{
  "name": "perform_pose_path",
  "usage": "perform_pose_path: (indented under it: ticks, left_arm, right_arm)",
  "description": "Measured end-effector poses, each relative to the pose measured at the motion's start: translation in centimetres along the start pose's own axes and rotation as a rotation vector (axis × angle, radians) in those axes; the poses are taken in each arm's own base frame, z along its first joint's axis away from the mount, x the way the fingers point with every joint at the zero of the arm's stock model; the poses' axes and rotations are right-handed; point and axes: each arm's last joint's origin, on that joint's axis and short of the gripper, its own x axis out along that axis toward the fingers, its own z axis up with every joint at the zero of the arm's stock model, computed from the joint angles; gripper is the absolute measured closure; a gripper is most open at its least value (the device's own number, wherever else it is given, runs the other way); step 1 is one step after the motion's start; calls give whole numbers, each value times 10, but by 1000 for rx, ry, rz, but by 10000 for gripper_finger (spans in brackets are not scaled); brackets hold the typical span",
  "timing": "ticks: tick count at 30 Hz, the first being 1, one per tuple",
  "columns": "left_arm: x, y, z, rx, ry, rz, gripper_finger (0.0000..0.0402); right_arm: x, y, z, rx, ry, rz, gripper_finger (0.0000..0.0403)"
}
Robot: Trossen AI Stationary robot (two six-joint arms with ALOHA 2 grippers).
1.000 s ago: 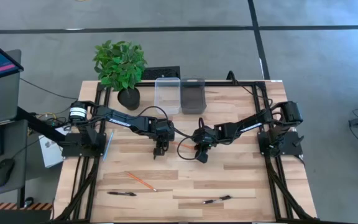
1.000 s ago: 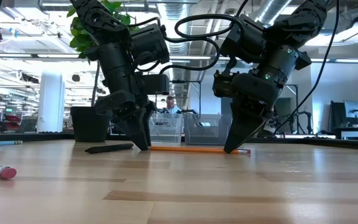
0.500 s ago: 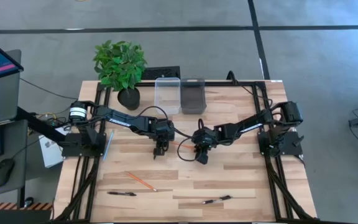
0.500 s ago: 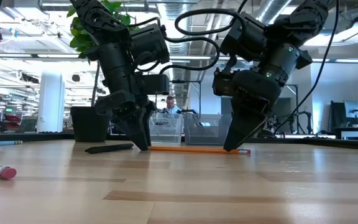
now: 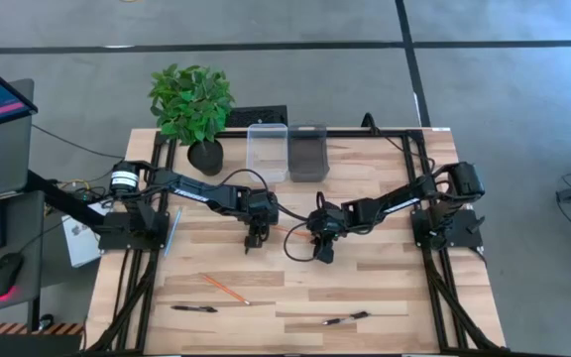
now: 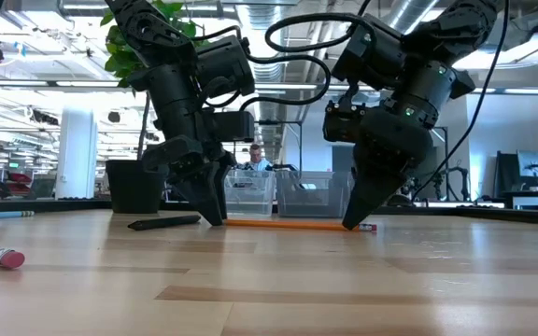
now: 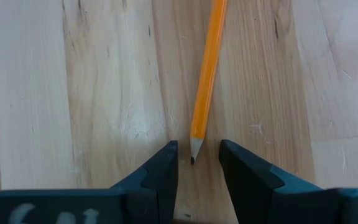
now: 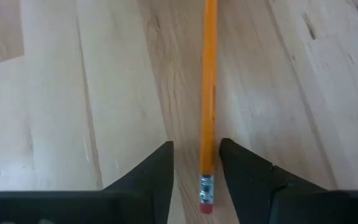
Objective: Sort pens & pencils
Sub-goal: Put the top orange pencil into the transparent bin
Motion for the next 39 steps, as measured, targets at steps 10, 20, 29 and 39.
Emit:
perform_pose_path:
  ticks: [10,20,29,39]
  left_arm:
    - [0,0,0,0,0,0,290]
    - [0,0,0,0,0,0,290]
    - [0,0,0,0,2,0,290]
    - [0,0,0,0,3,0,290]
  right_arm:
    - [-1,11,-6,28,27,-23,279]
    - [-2,14,-9,91,54,-20,276]
    - [-3,18,-11,146,68,-15,280]
    - [-4,18,-12,164,78,-9,280]
